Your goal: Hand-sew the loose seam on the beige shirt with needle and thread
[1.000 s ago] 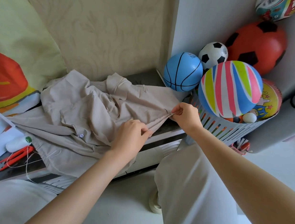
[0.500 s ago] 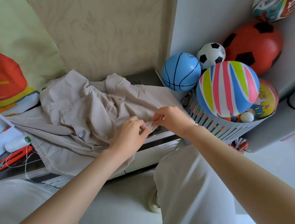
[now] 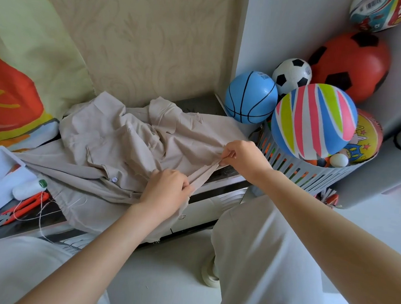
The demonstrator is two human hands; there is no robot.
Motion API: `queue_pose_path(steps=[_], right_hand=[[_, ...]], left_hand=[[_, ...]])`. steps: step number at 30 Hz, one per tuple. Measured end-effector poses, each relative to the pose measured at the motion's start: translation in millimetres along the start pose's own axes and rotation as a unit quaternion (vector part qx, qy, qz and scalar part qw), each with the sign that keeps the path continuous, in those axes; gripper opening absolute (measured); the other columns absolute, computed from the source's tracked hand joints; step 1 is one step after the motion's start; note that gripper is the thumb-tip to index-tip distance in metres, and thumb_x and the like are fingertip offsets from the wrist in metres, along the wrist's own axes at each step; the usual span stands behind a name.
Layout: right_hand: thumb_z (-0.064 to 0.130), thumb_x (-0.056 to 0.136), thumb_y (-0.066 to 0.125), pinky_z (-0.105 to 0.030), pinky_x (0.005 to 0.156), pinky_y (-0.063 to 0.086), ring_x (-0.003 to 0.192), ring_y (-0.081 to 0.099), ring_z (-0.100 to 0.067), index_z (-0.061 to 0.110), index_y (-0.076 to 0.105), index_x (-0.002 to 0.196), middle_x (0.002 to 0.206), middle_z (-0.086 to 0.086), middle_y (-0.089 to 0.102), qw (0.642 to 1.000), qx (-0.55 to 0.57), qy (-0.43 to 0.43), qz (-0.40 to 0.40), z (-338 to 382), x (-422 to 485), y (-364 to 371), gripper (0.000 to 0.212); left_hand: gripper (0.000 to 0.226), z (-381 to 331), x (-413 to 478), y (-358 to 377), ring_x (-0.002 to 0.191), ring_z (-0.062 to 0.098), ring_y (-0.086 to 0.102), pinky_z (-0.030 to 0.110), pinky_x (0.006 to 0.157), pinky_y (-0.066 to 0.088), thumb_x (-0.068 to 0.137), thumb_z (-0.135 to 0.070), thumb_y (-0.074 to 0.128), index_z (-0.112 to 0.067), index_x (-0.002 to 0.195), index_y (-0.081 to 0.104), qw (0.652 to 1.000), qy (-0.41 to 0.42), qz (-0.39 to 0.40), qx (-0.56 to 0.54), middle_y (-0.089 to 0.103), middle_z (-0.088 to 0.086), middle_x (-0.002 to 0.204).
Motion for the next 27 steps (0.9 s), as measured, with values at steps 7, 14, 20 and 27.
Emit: queue_pose_path(steps=[7,14,20,27], right_hand=[[0.014,0.087,0.066,-0.032,0.076,0.050,0.082,0.060,-0.019,0.011,0.068,0.090,0.090,-0.002,0.066,0.999,-0.010,0.041,-0.021,-8,-1,-3,0.005],[0.011,0.090,0.060,-0.034,0.072,0.051,0.082,0.059,-0.021,0.013,0.066,0.088,0.089,-0.001,0.064,0.997,-0.031,0.070,-0.018,-18,-5,5,0.006],[0.005,0.090,0.059,-0.028,0.082,0.047,0.102,0.054,-0.020,0.017,0.064,0.107,0.113,-0.002,0.059,0.994,-0.094,0.037,0.028,-13,-8,15,0.022],[0.028,0.078,0.074,-0.020,0.080,0.028,0.100,0.042,-0.010,0.025,0.061,0.117,0.109,0.009,0.056,0.972,-0.105,-0.187,0.099,68,-32,41,0.041]], left_hand=[[0.033,2,2,-16,0.069,0.022,0.052,0.033,0.071,0.036,0.098,-0.027,0.047,-0.008,0.072,0.055,0.995,0.005,-0.011,-0.096,0.056,0.003,0.066],[0.018,9,-2,8,0.082,0.021,0.053,0.033,0.076,0.039,0.097,-0.024,0.050,-0.015,0.082,0.046,0.998,0.039,0.039,-0.040,0.050,-0.006,0.083],[0.011,24,-3,19,0.081,0.020,0.051,0.034,0.075,0.041,0.091,-0.013,0.059,-0.012,0.083,0.052,0.996,0.016,0.036,-0.080,0.048,-0.003,0.088],[0.006,16,-2,11,0.084,0.021,0.056,0.033,0.072,0.044,0.091,-0.008,0.058,-0.009,0.085,0.057,0.995,0.036,0.001,-0.098,0.054,0.002,0.095]])
Point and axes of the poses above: each hand's wrist, its own x-axis towards the middle knuckle, its own y-axis out of the palm, z = x × y, the point moved 9 cm from there along x, towards the middle knuckle
